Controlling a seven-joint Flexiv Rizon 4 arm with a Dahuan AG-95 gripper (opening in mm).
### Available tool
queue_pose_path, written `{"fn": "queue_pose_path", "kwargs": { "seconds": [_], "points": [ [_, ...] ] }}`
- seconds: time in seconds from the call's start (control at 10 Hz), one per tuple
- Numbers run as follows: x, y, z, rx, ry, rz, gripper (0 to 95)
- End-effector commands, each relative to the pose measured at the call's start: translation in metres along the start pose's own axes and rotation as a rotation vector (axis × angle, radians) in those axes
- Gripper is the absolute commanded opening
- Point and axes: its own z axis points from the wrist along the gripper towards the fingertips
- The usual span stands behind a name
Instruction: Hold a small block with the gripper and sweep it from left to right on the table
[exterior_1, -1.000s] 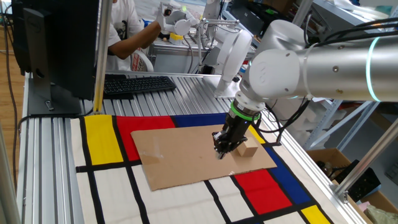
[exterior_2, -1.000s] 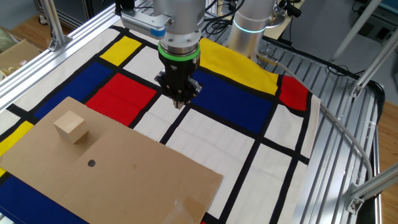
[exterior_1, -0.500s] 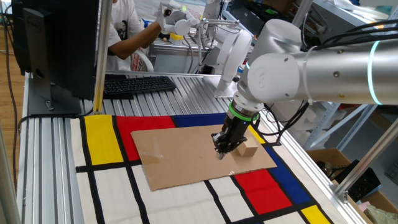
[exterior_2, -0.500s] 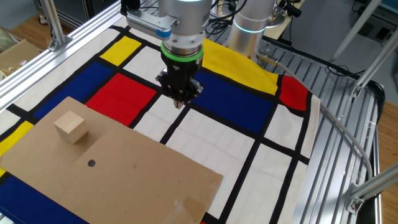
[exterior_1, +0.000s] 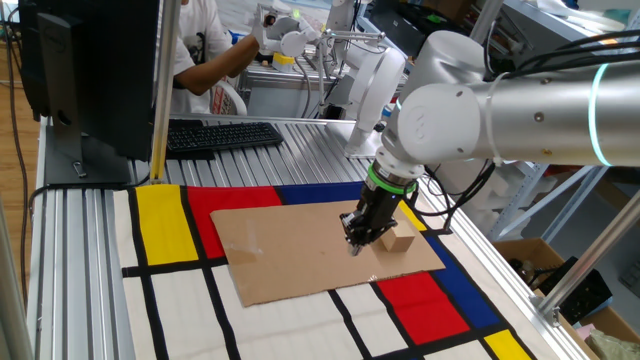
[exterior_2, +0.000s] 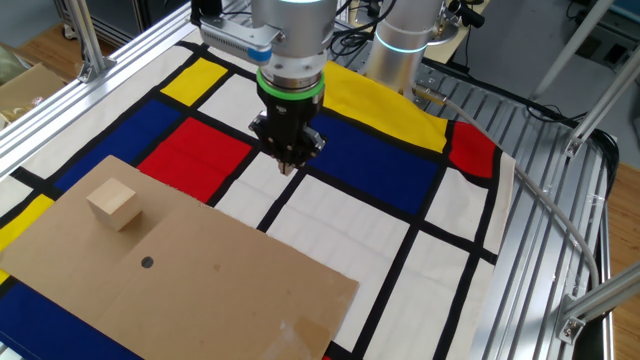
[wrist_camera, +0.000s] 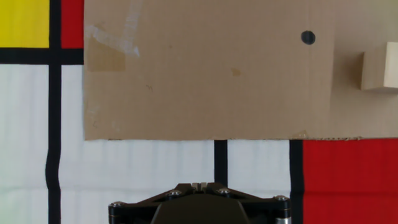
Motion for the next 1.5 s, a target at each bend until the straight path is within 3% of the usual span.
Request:
{"fn": "queue_pose_path", "kwargs": {
  "seconds": [0.1,0.4,0.6,1.0,1.3,1.5],
  "points": [
    [-0.005,-0.002,0.002,0.001,0.001,-0.001,0.0],
    [-0.024,-0.012,0.006,0.001,-0.001,0.002,0.0],
    [-0.045,-0.023,0.009,0.008,0.003,-0.002,0.0],
    [-0.098,-0.060,0.020,0.021,0.015,-0.019,0.0],
    [-0.126,-0.085,0.029,0.027,0.017,-0.029,0.0],
    [-0.143,-0.104,0.030,0.050,0.025,-0.038,0.0]
  ]
}}
